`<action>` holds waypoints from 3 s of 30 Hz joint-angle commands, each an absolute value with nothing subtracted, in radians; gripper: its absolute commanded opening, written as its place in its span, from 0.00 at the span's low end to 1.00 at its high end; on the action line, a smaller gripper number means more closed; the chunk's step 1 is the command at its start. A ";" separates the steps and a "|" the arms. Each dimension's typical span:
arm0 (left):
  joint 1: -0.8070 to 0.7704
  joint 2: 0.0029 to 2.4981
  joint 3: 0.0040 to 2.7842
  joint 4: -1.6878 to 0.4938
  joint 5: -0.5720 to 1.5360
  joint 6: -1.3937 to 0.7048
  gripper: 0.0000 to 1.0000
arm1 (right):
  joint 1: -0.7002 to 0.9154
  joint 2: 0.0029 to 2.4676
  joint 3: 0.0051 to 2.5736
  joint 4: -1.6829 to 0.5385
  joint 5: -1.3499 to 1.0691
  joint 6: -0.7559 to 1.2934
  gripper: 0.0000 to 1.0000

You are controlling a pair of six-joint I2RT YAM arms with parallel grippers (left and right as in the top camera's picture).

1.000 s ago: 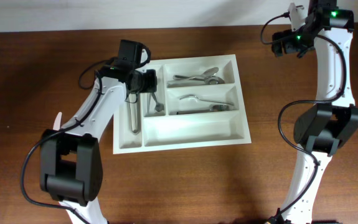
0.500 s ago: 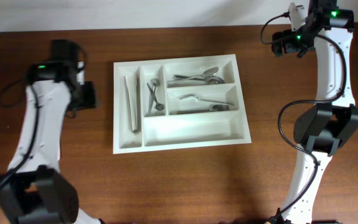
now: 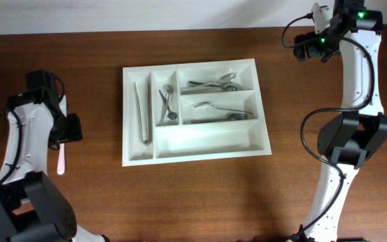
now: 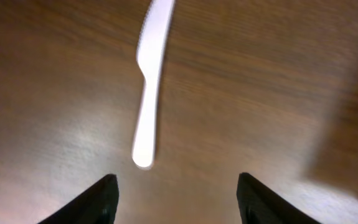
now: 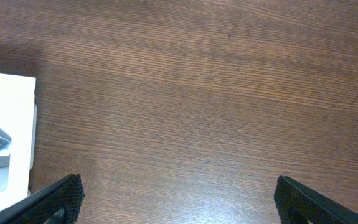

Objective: Pack container
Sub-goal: 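Move the left gripper to the white plastic knife and grasp it, then carry the knife into the tray's bottom compartment and release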

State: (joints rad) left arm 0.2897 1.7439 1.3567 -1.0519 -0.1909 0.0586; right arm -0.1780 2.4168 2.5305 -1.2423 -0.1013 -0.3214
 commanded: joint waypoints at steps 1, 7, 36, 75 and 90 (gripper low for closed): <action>0.345 1.745 1.303 -0.989 -0.154 0.176 0.66 | -0.177 2.376 2.545 -1.242 -0.096 -0.320 0.99; 0.447 1.752 1.236 -0.906 -0.145 0.183 0.66 | -0.177 2.376 2.545 -1.242 -0.096 -0.320 0.99; 0.525 1.789 0.968 -0.555 -0.007 0.343 0.55 | -0.177 2.376 2.545 -1.242 -0.096 -0.320 0.99; 0.065 1.791 1.617 -0.982 0.363 0.656 0.04 | -0.177 2.376 2.545 -1.242 -0.096 -0.320 0.99; -0.458 1.873 1.614 -1.037 0.360 0.814 0.02 | -0.177 2.376 2.545 -1.242 -0.096 -0.320 0.99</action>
State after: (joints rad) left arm -0.4065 1.8191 1.6085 -1.0225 0.3573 0.7757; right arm -0.1780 2.4168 2.5305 -1.2419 -0.1013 -0.3218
